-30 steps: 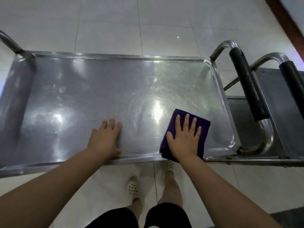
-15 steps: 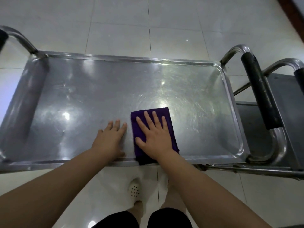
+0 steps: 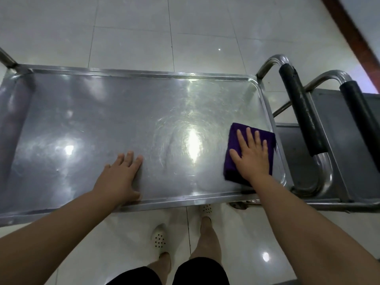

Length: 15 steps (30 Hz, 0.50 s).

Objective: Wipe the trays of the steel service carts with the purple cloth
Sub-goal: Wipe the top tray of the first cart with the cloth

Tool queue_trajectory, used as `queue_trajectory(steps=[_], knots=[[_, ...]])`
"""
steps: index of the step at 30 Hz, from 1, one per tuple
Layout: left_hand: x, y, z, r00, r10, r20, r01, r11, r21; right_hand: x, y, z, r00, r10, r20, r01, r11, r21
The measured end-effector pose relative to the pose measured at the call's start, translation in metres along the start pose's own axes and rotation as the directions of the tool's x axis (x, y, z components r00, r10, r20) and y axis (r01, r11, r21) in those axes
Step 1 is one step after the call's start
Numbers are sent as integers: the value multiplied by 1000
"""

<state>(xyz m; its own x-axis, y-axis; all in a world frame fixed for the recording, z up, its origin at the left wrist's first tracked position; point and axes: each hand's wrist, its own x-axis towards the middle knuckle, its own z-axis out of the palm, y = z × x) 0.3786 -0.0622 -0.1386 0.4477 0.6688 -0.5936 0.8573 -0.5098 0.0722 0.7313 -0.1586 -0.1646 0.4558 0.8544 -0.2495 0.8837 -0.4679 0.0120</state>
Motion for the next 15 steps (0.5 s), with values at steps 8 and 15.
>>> queue_trajectory(steps=[8,15], knots=[[2,1,3,1000,-13,-6,13,1000,5,7,-13,-3,949,314,12,-315,949,8],[3,3,-1,999,-31,17,32,999,-12,17,-109,-1,990,137,31,-138,989,49]])
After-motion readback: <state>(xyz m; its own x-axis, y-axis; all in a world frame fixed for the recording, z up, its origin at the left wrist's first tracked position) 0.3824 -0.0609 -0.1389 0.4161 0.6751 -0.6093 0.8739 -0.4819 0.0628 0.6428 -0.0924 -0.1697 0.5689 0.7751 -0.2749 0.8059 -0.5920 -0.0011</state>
